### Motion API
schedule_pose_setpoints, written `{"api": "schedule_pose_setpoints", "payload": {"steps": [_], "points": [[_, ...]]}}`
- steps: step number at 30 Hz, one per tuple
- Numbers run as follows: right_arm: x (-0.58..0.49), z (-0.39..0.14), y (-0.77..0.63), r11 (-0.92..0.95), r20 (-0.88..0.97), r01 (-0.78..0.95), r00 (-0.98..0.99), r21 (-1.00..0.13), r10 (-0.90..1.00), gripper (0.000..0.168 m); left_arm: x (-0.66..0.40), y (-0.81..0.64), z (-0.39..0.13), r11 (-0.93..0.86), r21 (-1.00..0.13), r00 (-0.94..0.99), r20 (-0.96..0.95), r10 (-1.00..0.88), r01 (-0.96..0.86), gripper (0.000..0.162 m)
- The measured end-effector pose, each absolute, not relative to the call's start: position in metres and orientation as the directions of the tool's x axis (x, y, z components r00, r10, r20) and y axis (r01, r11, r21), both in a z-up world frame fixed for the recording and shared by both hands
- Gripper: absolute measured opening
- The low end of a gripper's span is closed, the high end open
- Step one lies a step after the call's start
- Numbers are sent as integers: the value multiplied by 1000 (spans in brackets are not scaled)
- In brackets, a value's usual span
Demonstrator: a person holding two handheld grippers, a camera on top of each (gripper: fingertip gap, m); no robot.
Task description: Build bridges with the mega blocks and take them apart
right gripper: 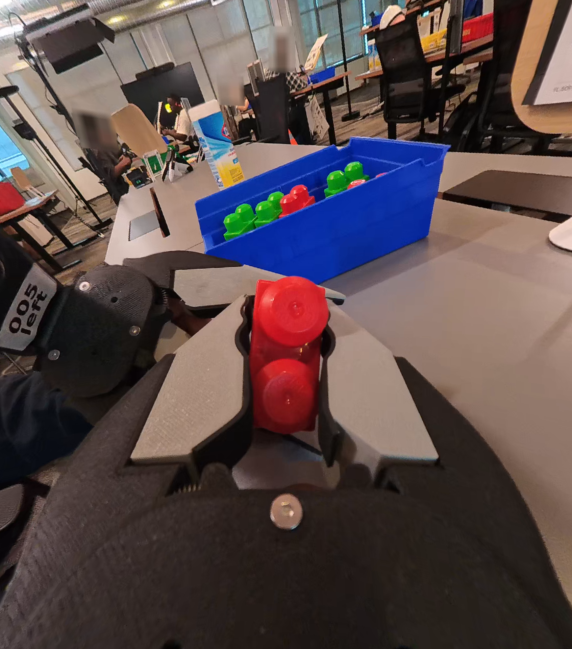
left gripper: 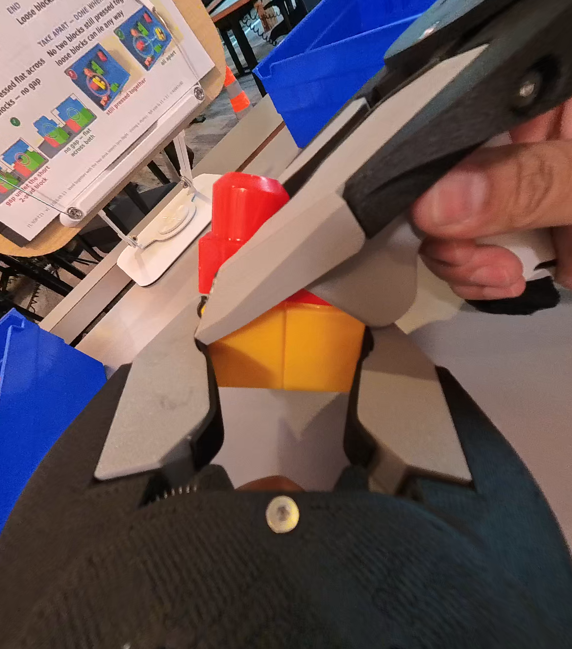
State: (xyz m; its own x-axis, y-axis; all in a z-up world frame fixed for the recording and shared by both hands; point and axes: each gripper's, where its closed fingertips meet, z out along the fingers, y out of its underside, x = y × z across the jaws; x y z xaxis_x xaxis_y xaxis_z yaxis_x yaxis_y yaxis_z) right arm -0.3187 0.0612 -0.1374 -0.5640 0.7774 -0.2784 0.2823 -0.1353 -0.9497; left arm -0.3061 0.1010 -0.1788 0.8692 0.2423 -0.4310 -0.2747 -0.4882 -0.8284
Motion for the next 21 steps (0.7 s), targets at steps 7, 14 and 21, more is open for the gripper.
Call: {"api": "schedule_pose_setpoints", "payload": {"steps": [7, 14, 21], "points": [[-319, -134, 62, -104, -225, 241, -557, -965, 799, 35, -307, 101, -177, -483, -836, 868, -422, 262, -261, 85], [-323, -146, 62, -153, -331, 337, -572, -929, 750, 35, -315, 98, -185, -532, -802, 840, -468, 275, -273, 86], [-317, -150, 66, -160, -391, 405, -591, -900, 705, 34, -331, 88, -183, -546, -799, 815, -479, 328, -250, 86]]}}
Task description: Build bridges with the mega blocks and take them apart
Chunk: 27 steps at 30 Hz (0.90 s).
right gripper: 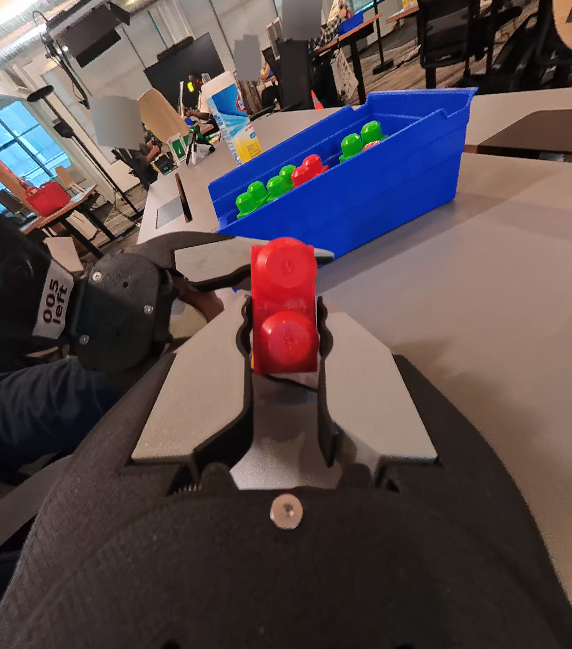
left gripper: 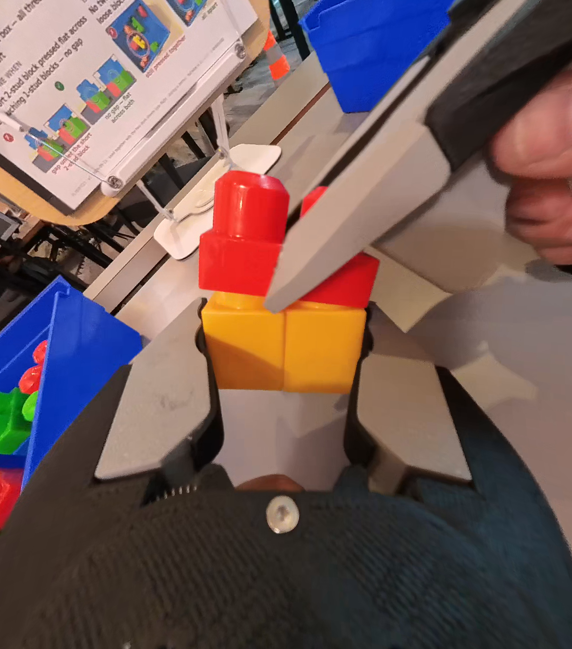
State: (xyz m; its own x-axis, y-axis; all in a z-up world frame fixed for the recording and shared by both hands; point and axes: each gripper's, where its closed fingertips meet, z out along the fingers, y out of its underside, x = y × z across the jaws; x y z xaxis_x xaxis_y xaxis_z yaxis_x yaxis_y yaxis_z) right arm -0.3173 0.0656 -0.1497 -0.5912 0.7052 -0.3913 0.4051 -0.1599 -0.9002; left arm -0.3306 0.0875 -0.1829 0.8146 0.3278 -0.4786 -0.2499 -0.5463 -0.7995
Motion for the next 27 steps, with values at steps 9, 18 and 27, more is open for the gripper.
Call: {"api": "schedule_pose_setpoints", "payload": {"steps": [9, 18, 27], "points": [[-317, -165, 55, -91, -368, 442, -595, -892, 715, 36, -335, 83, -181, -526, -823, 827, -439, 352, -213, 85], [-302, -170, 58, 33, -384, 532, -651, -846, 655, 33, -328, 85, -185, -556, -778, 818, -504, 276, -292, 86], [-300, -169, 59, 4, -427, 549, -655, -836, 623, 33, -327, 86, -186, -551, -780, 820, -503, 272, -296, 86]]}}
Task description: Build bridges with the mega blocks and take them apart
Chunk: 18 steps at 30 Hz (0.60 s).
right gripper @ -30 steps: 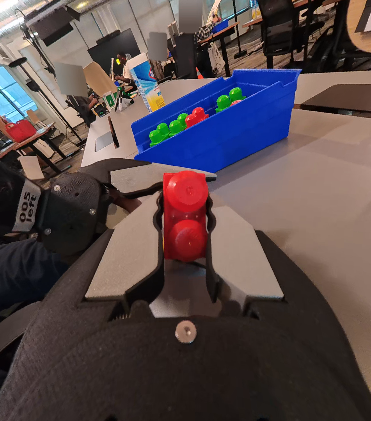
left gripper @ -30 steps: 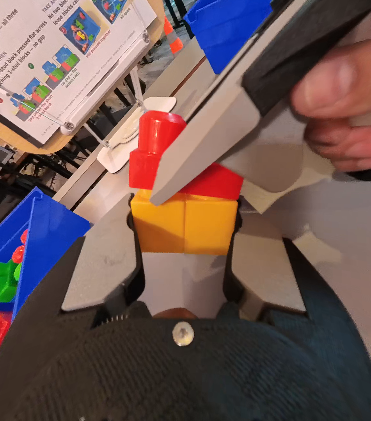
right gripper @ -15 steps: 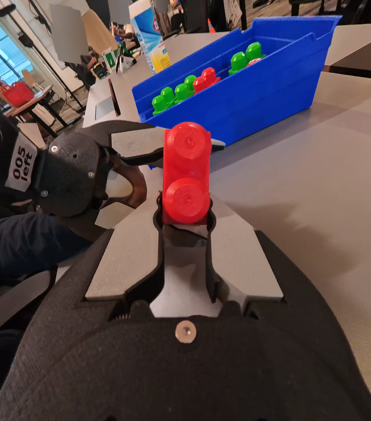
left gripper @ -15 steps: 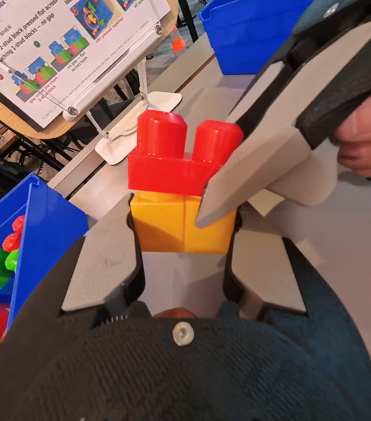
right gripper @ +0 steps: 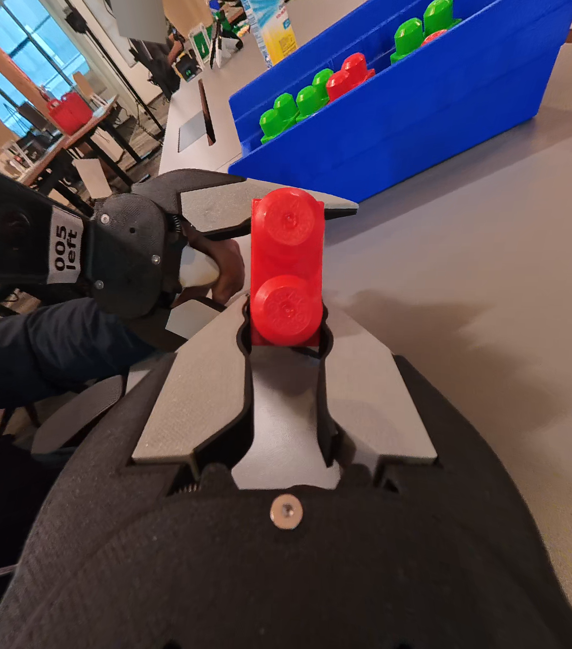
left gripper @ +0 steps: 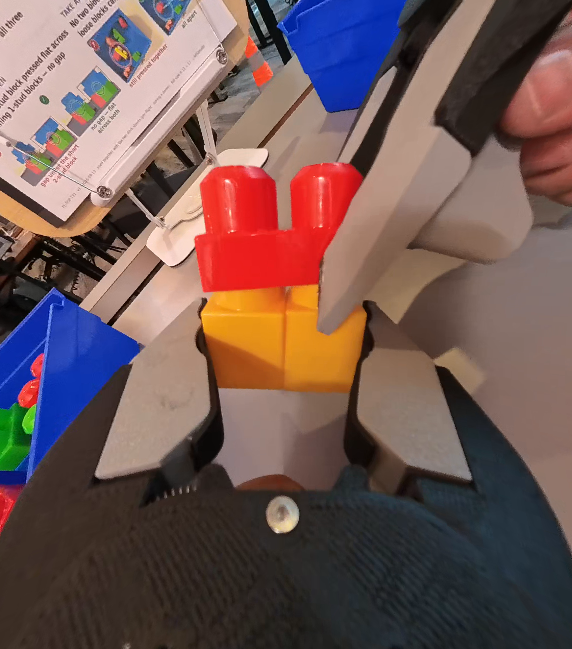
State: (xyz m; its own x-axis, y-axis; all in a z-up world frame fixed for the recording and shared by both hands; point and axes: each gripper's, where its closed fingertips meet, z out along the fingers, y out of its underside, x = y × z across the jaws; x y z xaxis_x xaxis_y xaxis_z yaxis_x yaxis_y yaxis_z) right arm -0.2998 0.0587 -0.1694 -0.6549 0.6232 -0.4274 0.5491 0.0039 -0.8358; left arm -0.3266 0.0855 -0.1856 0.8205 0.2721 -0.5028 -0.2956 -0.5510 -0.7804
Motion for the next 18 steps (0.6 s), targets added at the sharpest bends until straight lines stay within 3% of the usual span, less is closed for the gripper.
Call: {"api": "schedule_pose_setpoints", "payload": {"steps": [11, 18], "points": [[-308, -148, 78, -116, -432, 479, -629, -870, 647, 33, -332, 84, -187, -538, -807, 836, -457, 305, -244, 86], [-310, -130, 90, -70, -282, 346, -613, -936, 738, 33, -333, 85, -190, -549, -797, 826, -473, 307, -252, 86]]}}
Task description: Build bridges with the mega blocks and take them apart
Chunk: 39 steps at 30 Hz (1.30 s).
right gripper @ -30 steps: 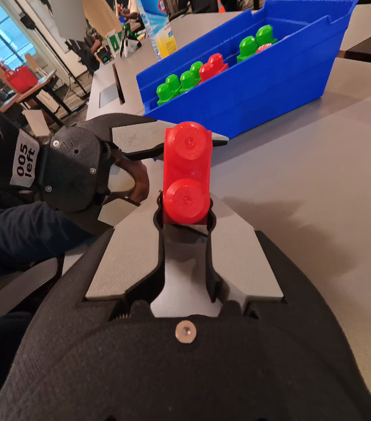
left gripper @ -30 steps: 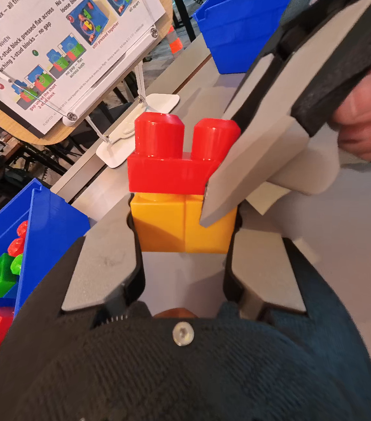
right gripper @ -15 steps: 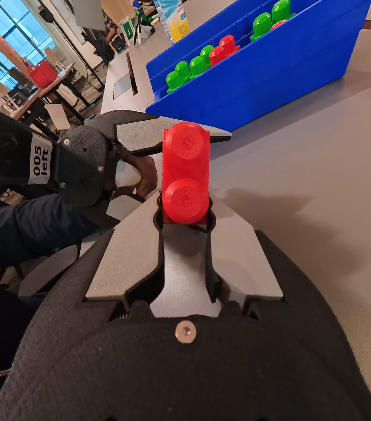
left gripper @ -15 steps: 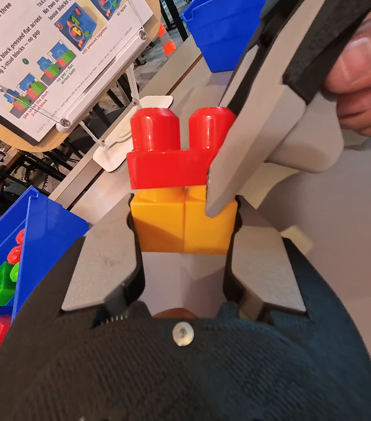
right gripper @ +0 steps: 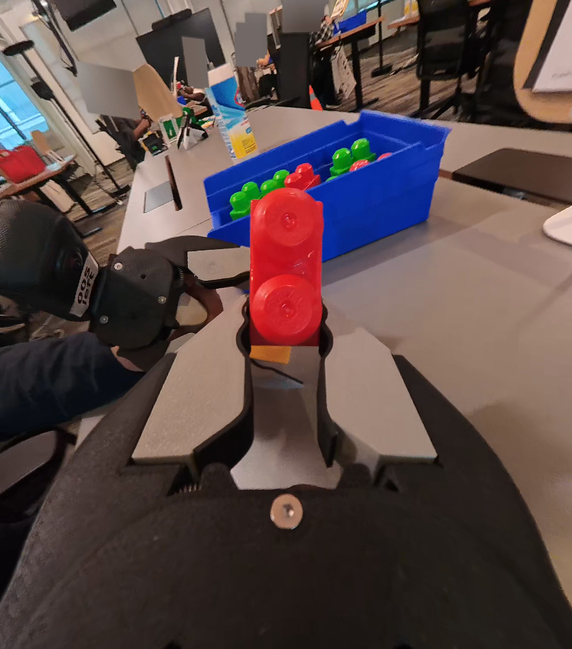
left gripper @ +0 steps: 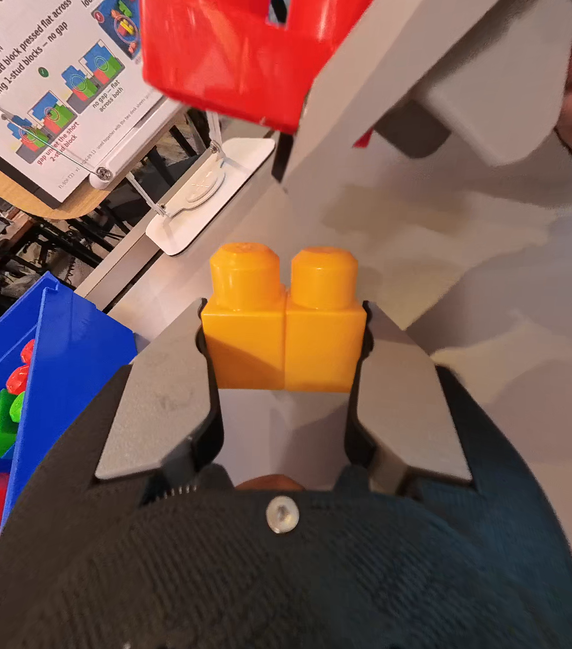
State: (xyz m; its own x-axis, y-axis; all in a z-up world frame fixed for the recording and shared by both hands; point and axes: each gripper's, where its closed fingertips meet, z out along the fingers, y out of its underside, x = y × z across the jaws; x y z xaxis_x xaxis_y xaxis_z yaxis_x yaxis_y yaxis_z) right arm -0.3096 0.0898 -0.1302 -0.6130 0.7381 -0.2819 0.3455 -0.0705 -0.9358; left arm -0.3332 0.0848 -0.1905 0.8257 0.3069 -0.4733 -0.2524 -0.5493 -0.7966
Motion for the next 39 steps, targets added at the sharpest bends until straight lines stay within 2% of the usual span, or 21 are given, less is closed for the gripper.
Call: {"api": "schedule_pose_setpoints", "payload": {"steps": [8, 12, 14, 17, 20, 26, 27, 28, 29, 33, 37, 39], "points": [[-288, -59, 134, -19, -7, -22, -452, -1000, 892, 34, -337, 83, -189, -540, -806, 827, -462, 321, -240, 85], [-252, -33, 184, -6, 15, -76, -270, -997, 963, 34, -336, 84, -193, -550, -801, 835, -456, 308, -235, 85], [-235, -35, 218, 1, 5, -23, -183, -1000, 983, 34, -333, 85, -193, -551, -800, 840, -454, 298, -237, 85], [-223, -71, 284, 10, 3, 214, -31, -977, 1000, 33, -328, 88, -190, -542, -801, 843, -458, 282, -254, 85], [-223, -113, 339, -78, -58, 431, 60, -899, 997, 34, -325, 89, -188, -535, -801, 842, -464, 274, -268, 85], [-263, -144, 429, -153, 10, 571, 271, -806, 962, 37, -321, 90, -184, -494, -827, 861, -437, 259, -270, 85], [-266, -152, 434, -174, 9, 606, 286, -776, 958, 50, -320, 90, -184, -487, -831, 865, -431, 258, -269, 85], [-269, -156, 433, -176, 15, 626, 286, -760, 958, 59, -321, 89, -183, -481, -835, 867, -426, 259, -267, 85], [-271, -157, 431, -157, 37, 632, 283, -759, 959, 60, -322, 89, -182, -476, -840, 869, -420, 263, -262, 85], [-276, -132, 385, -14, 99, 511, 193, -859, 976, 53, -321, 91, -182, -456, -859, 889, -379, 259, -233, 85], [-270, -88, 275, 33, 10, 295, -81, -955, 997, 45, -318, 93, -179, -444, -857, 885, -397, 245, -261, 85], [-268, -84, 216, -12, -86, 282, -251, -959, 964, 45, -315, 94, -178, -446, -849, 877, -418, 235, -285, 85]]}}
